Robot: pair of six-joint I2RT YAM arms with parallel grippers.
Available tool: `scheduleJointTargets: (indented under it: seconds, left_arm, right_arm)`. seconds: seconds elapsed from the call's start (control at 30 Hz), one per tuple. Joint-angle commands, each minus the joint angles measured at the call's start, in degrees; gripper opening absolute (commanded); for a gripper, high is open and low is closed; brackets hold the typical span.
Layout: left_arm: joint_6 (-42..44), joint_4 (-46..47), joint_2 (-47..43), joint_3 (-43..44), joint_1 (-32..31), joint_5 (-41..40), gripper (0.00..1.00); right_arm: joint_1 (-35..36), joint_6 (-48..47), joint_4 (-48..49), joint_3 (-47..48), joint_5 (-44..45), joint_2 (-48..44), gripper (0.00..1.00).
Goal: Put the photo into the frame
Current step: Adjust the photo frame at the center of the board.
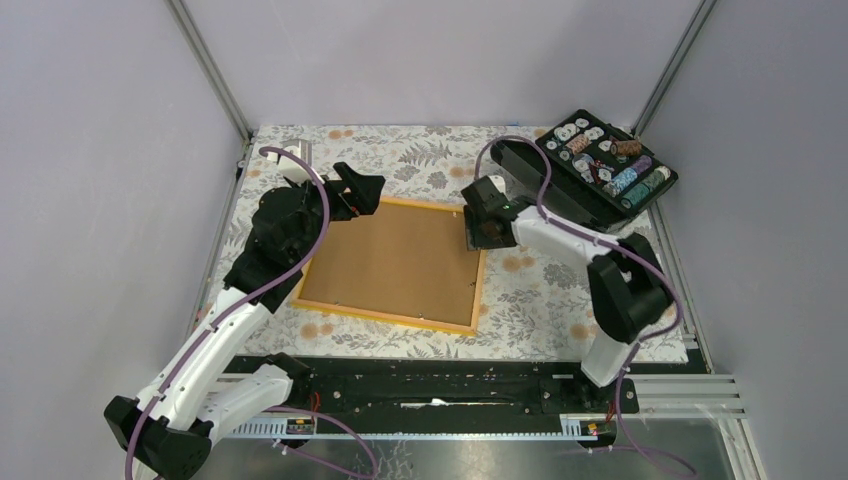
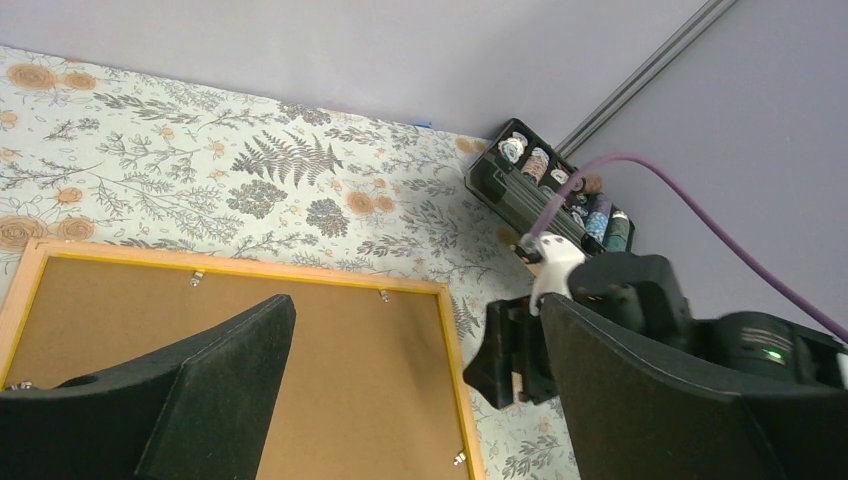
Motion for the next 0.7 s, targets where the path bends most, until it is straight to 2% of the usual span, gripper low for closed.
scheduleJointTargets:
  seconds: [0.0, 0.27, 0.53, 0.67]
  left_arm:
    - [-0.5, 3.5, -0.3, -0.4, 0.3, 1.0, 0.98]
    - [0.7, 3.8, 0.1, -0.3, 0.3, 1.1, 0.99]
    - [4.0, 10.7, -2.4, -2.9, 0.3, 6.1, 0.99]
    - [5.2, 13.3, -4.2, -4.4, 0.2, 6.3, 0.99]
  right_arm:
    - [1.2, 0.3, -1.0, -4.9, -8.9, -9.1, 0.66]
    - [1.5, 0.9, -2.4, -11.2, -16.7, -17.4, 0.72]
    - [1.5, 1.2, -2.4, -17.2, -20.1, -26.0, 0.97]
    - [1.5, 3.3, 1.4, -21.6, -21.8, -29.1, 1.00]
